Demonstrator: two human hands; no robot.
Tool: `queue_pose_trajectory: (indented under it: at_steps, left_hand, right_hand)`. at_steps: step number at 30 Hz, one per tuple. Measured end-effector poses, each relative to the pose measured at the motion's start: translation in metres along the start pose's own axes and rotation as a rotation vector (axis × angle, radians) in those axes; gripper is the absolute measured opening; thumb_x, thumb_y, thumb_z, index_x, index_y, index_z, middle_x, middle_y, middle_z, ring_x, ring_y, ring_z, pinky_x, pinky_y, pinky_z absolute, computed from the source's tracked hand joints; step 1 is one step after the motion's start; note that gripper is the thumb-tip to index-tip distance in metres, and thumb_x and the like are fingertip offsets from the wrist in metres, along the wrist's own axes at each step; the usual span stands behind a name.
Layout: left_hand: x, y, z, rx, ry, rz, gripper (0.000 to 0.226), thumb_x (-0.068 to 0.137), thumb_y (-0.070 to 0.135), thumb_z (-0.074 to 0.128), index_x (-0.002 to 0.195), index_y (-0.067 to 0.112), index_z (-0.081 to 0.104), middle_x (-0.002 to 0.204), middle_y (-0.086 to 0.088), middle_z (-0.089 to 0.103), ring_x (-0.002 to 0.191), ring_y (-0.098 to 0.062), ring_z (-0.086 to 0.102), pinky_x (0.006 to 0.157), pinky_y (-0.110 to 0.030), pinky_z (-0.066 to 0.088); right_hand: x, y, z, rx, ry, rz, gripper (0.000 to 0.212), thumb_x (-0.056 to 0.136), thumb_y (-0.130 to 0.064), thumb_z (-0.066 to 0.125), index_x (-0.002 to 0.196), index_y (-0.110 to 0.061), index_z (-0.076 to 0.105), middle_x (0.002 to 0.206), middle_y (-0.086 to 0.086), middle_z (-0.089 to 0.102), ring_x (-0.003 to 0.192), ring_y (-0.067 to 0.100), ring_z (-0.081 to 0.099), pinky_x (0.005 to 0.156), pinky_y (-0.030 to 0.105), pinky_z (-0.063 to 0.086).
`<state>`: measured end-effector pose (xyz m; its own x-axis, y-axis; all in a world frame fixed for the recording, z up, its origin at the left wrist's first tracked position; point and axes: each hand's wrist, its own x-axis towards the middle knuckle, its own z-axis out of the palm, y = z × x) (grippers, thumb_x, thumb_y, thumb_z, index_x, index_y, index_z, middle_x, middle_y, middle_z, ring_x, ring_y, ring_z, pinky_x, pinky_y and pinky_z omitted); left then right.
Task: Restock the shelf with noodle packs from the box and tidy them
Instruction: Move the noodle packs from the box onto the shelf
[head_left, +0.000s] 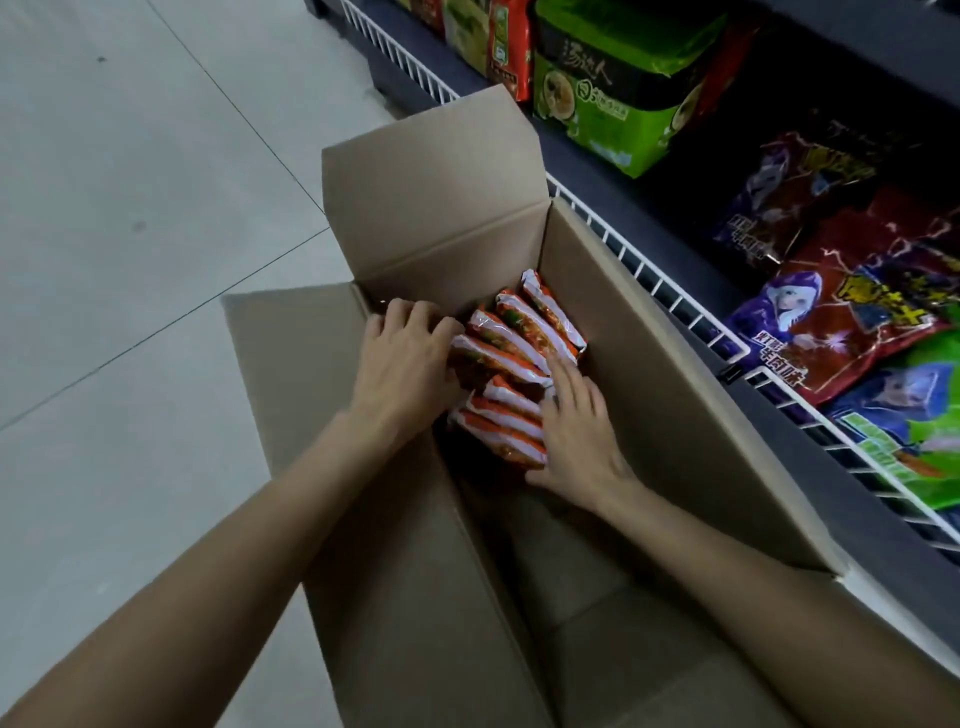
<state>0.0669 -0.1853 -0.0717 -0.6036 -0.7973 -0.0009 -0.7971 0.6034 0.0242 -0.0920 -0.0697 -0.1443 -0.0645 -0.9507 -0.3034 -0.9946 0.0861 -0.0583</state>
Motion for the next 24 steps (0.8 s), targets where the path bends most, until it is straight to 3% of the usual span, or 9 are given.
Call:
queue_pose_trajectory:
  at_steps: [4, 7, 9, 12, 14, 17, 21, 24]
  left_hand:
    - [0.048, 0.021, 0.011, 0.092, -0.232, 0.195, 0.056, 0.085, 0.022, 0.055, 0.139, 0.020, 0.039, 0.137, -0.006, 0.040, 0.126, -0.027, 0.034, 0.099, -0.038, 0.033]
    - [0.066, 0.034, 0.040, 0.185, -0.372, 0.305, 0.072, 0.085, 0.021, 0.060, 0.147, 0.022, 0.023, 0.148, -0.006, 0.027, 0.135, -0.027, 0.027, 0.107, -0.044, 0.029]
    - [0.072, 0.037, 0.057, 0.241, -0.466, 0.323, 0.081, 0.085, 0.024, 0.062, 0.149, 0.025, 0.013, 0.152, -0.007, 0.018, 0.139, -0.029, 0.018, 0.111, -0.048, 0.025]
    - [0.072, 0.040, 0.076, 0.315, -0.487, 0.339, 0.087, 0.085, 0.023, 0.062, 0.150, 0.027, 0.004, 0.155, -0.008, 0.010, 0.143, -0.029, 0.008, 0.114, -0.051, 0.019]
    - [0.072, 0.041, 0.085, 0.353, -0.418, 0.337, 0.083, 0.085, 0.022, 0.061, 0.149, 0.025, 0.008, 0.152, -0.008, 0.018, 0.142, -0.028, 0.014, 0.115, -0.049, 0.018]
    - [0.075, 0.043, 0.089, 0.376, -0.355, 0.321, 0.068, 0.086, 0.020, 0.059, 0.143, 0.021, 0.021, 0.142, -0.007, 0.036, 0.134, -0.026, 0.031, 0.113, -0.045, 0.022]
    - [0.075, 0.042, 0.083, 0.409, -0.429, 0.325, 0.064, 0.084, 0.027, 0.063, 0.139, 0.024, 0.029, 0.137, -0.010, 0.037, 0.126, -0.027, 0.041, 0.110, -0.043, 0.029]
    - [0.069, 0.040, 0.056, 0.297, -0.407, 0.297, 0.064, 0.084, 0.040, 0.062, 0.138, 0.023, 0.032, 0.137, -0.011, 0.035, 0.124, -0.029, 0.040, 0.105, -0.041, 0.033]
  right_hand:
    - [-0.016, 0.012, 0.004, -0.072, -0.077, -0.066, 0.076, 0.076, -0.051, 0.068, 0.133, -0.008, 0.045, 0.155, 0.014, 0.016, 0.141, 0.030, 0.014, 0.114, 0.039, 0.018]
    - [-0.012, 0.017, 0.013, -0.005, -0.102, -0.002, 0.070, 0.076, -0.043, 0.070, 0.132, -0.012, 0.042, 0.138, 0.010, 0.037, 0.125, 0.026, 0.036, 0.104, 0.036, 0.031]
    - [-0.010, 0.016, 0.022, 0.027, -0.125, 0.026, 0.081, 0.075, -0.040, 0.071, 0.140, -0.011, 0.031, 0.136, 0.010, 0.039, 0.124, 0.026, 0.038, 0.105, 0.039, 0.031]
    - [-0.005, 0.008, 0.033, 0.019, -0.138, 0.025, 0.101, 0.072, -0.052, 0.072, 0.147, -0.011, 0.017, 0.140, 0.011, 0.035, 0.129, 0.029, 0.035, 0.112, 0.050, 0.021]
    - [-0.001, 0.004, 0.037, -0.004, -0.110, 0.013, 0.105, 0.072, -0.056, 0.071, 0.147, -0.010, 0.014, 0.138, 0.012, 0.038, 0.127, 0.030, 0.038, 0.112, 0.052, 0.018]
    - [0.001, 0.006, 0.036, -0.009, -0.058, -0.012, 0.096, 0.076, -0.046, 0.071, 0.146, -0.010, 0.017, 0.131, 0.014, 0.048, 0.119, 0.031, 0.047, 0.106, 0.044, 0.030]
    - [-0.005, 0.013, 0.019, 0.038, -0.038, -0.022, 0.086, 0.076, -0.046, 0.071, 0.141, -0.012, 0.026, 0.129, 0.014, 0.051, 0.116, 0.031, 0.049, 0.098, 0.040, 0.036]
    - [-0.025, 0.019, -0.016, 0.110, -0.010, -0.001, 0.089, 0.074, -0.054, 0.069, 0.141, -0.013, 0.027, 0.128, 0.012, 0.051, 0.114, 0.029, 0.051, 0.097, 0.039, 0.039]
